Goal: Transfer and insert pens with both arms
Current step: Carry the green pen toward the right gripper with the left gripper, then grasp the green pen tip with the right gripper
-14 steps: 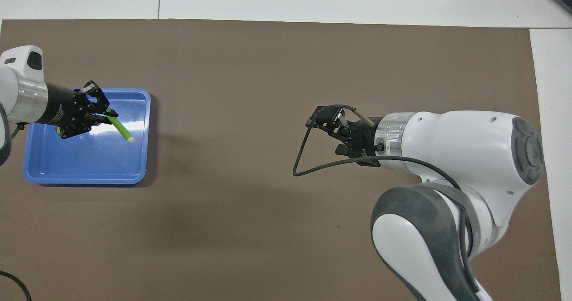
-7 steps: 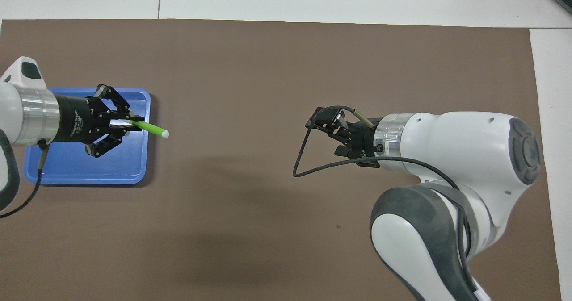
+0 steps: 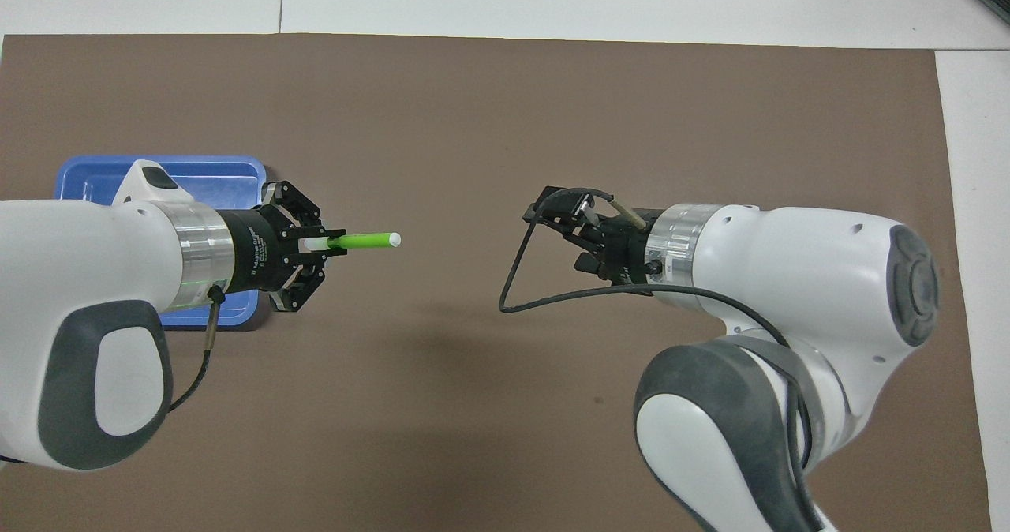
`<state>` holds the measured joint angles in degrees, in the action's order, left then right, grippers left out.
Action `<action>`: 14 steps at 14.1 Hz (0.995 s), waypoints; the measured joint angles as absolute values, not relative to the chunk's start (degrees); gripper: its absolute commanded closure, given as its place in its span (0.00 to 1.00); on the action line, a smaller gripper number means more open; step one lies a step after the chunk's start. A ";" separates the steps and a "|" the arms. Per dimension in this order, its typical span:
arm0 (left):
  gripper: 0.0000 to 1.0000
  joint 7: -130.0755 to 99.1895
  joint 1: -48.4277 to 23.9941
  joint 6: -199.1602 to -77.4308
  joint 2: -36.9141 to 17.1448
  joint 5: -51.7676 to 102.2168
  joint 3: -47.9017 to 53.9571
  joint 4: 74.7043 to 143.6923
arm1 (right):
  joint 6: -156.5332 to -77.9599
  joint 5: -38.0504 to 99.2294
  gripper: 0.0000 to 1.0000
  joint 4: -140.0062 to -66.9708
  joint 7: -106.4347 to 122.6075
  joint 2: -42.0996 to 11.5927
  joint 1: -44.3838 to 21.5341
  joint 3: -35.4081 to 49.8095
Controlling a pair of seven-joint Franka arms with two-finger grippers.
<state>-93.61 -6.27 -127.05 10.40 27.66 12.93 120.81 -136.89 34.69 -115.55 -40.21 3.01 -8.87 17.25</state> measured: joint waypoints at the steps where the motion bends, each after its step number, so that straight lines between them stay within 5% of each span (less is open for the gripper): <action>1: 1.00 -96.79 -7.53 -127.74 10.91 27.67 12.90 121.28 | -138.31 34.79 0.00 -115.68 -40.26 3.01 -10.01 17.26; 14: 1.00 -113.53 -14.29 -138.55 16.40 27.71 12.85 130.12 | -148.09 34.83 0.11 -115.78 -49.00 2.47 -20.64 17.38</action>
<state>-113.53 -14.29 -138.55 16.40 27.71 12.85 130.12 -148.09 34.83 -115.78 -49.00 2.47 -20.64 17.38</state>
